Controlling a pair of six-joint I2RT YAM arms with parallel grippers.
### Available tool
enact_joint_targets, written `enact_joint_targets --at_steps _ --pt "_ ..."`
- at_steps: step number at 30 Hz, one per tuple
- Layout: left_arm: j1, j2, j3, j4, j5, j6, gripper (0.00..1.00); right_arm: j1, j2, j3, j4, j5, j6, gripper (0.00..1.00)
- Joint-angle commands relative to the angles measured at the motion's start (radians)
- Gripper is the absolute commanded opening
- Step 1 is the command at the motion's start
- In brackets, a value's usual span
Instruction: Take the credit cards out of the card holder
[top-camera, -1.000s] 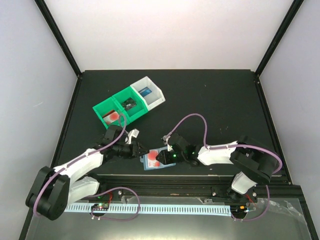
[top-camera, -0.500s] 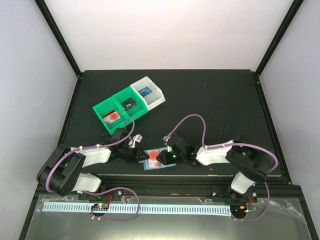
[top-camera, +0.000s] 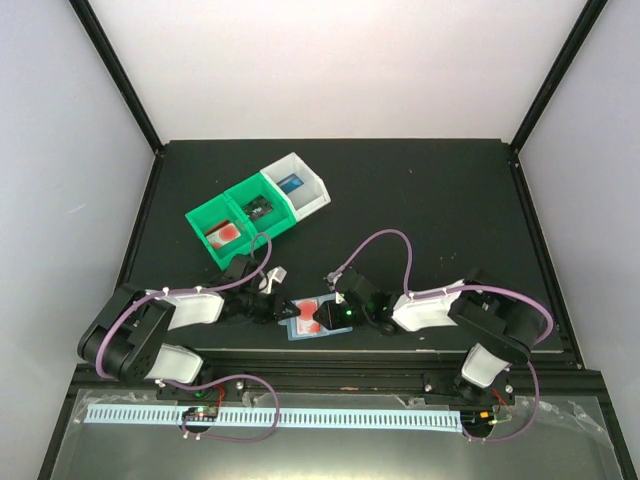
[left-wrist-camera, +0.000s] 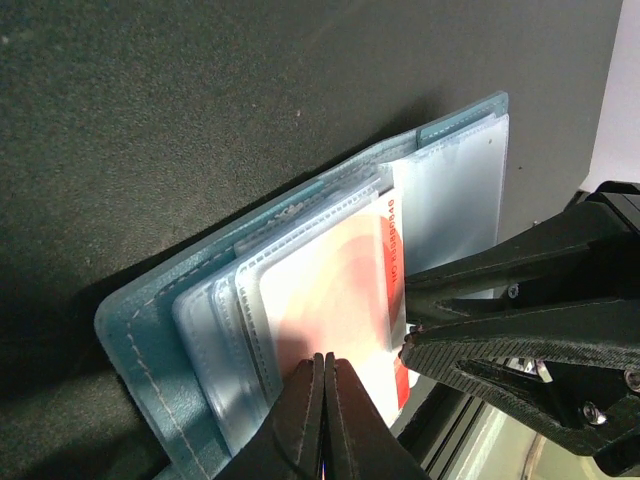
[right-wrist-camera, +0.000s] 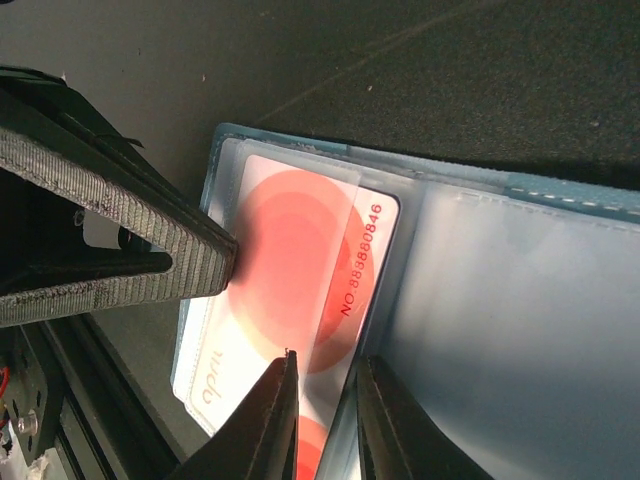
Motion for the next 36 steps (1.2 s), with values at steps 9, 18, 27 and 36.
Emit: enact_joint_targets --at_steps 9,18,27,36 --pt "-0.01 0.012 0.004 -0.058 -0.085 0.028 0.02 -0.011 0.024 -0.03 0.081 0.032 0.052 0.2" --pt "-0.012 -0.046 0.011 -0.108 -0.123 0.02 0.15 -0.018 0.011 -0.052 0.097 0.044 0.072 0.2" --pt "-0.032 -0.031 -0.013 -0.088 -0.139 -0.003 0.1 -0.019 0.02 -0.051 0.113 0.038 0.096 0.2" --pt "-0.043 -0.014 -0.032 -0.062 -0.153 -0.012 0.06 -0.019 0.051 -0.088 0.207 0.033 0.148 0.2"
